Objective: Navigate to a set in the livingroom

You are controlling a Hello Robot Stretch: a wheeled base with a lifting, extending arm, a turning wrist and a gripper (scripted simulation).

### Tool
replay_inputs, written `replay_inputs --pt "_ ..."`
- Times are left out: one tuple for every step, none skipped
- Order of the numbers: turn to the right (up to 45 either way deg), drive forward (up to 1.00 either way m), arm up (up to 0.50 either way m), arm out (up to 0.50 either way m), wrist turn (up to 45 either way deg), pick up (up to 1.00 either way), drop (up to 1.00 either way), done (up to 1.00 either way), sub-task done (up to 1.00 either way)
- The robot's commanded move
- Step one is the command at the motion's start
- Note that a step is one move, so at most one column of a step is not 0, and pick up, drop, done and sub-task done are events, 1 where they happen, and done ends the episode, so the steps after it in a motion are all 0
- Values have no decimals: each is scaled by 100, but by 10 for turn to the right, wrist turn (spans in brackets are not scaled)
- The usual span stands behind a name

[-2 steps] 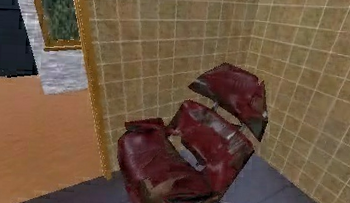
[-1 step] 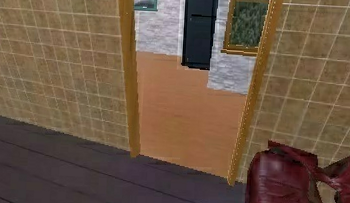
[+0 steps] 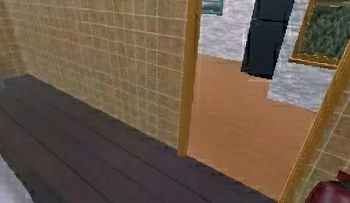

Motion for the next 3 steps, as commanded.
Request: replay_inputs --pt "0 75 0 0 0 0 0 0 0" --pt "-450 0 0 0 0 0 0 0 0" --pt "-90 0 0 0 0 0 0 0 0"
